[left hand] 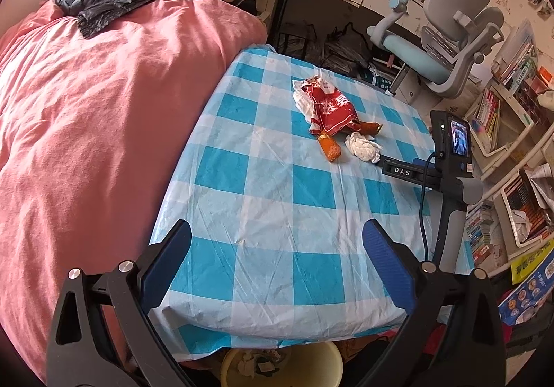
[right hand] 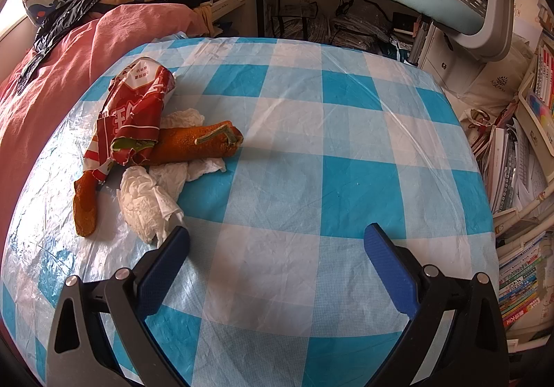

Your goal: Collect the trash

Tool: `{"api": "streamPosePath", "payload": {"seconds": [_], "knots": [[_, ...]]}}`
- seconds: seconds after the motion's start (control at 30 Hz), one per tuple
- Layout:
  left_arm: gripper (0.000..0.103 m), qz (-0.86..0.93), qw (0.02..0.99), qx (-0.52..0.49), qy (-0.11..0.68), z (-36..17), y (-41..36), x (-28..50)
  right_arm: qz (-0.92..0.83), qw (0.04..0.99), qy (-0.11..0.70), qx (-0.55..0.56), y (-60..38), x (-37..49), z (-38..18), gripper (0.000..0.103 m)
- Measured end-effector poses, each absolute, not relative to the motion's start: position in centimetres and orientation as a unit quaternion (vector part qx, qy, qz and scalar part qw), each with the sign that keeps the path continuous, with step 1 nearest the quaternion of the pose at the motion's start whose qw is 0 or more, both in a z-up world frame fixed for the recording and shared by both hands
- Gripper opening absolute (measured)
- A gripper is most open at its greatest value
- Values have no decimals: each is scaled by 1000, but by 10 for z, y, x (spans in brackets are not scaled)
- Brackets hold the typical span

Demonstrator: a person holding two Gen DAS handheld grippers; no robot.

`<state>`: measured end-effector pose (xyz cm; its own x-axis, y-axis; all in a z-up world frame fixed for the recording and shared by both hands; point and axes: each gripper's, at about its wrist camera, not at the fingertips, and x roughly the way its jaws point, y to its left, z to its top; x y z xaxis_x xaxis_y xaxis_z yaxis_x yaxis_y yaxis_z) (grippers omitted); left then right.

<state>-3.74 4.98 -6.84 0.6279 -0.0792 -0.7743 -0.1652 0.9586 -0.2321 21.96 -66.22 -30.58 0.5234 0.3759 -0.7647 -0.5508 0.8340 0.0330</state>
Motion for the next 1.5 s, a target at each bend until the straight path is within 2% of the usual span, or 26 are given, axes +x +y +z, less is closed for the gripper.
{"api": "streamPosePath", "payload": {"seconds": [0.33, 0.57, 0.9, 1.5], "knots": [[95, 15, 882, -184, 434, -70, 61, -40, 267, 866, 408, -107, -662, 220, -306, 96], [95, 9, 887, -164, 432, -69, 52, -41, 267, 866, 408, -107, -661, 220, -306, 96], [95, 9, 880, -192, 435, -70, 64, -42, 267, 866, 408, -107, -662, 220, -306, 96], [96, 25, 891, -122, 436, -72, 44, -38, 267, 866, 408, -107, -663, 219, -306, 96]]}}
